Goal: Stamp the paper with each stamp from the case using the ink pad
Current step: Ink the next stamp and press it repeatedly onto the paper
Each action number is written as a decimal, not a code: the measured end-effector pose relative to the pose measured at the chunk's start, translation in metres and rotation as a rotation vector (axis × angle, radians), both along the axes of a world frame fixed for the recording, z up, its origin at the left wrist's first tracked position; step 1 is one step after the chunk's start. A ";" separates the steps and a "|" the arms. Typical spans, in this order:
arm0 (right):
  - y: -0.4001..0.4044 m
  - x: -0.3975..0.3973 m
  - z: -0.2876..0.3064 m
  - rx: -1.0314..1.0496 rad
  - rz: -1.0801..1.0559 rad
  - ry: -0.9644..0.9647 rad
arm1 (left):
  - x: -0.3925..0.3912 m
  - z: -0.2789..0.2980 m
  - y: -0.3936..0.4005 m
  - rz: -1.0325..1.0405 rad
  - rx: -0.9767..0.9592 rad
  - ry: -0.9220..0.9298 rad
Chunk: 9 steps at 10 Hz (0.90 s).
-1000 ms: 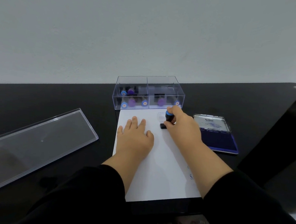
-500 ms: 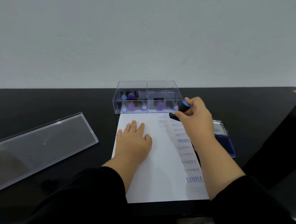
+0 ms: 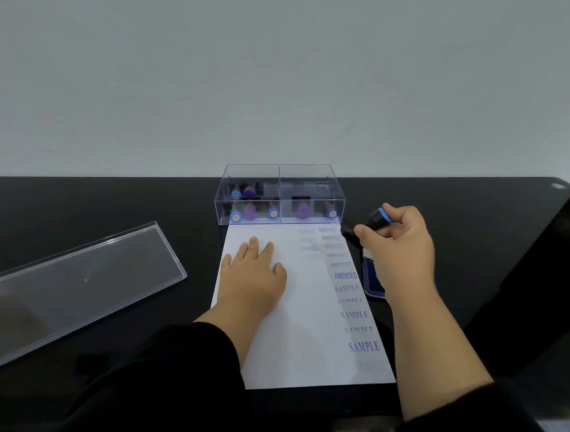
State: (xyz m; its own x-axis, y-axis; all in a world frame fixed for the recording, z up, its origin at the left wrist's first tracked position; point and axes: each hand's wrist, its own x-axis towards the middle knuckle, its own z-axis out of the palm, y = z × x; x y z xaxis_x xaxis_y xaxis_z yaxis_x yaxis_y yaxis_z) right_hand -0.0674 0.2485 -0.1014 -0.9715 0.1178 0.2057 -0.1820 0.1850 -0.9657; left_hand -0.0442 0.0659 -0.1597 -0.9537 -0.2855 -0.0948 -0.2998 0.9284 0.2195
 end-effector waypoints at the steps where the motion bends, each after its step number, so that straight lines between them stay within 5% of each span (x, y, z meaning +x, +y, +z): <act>1: 0.001 0.006 -0.002 -0.069 -0.005 -0.015 | 0.000 0.000 0.000 -0.001 0.001 0.000; 9: -0.003 0.021 -0.008 -0.100 0.005 -0.017 | 0.000 0.001 0.001 0.011 -0.002 0.006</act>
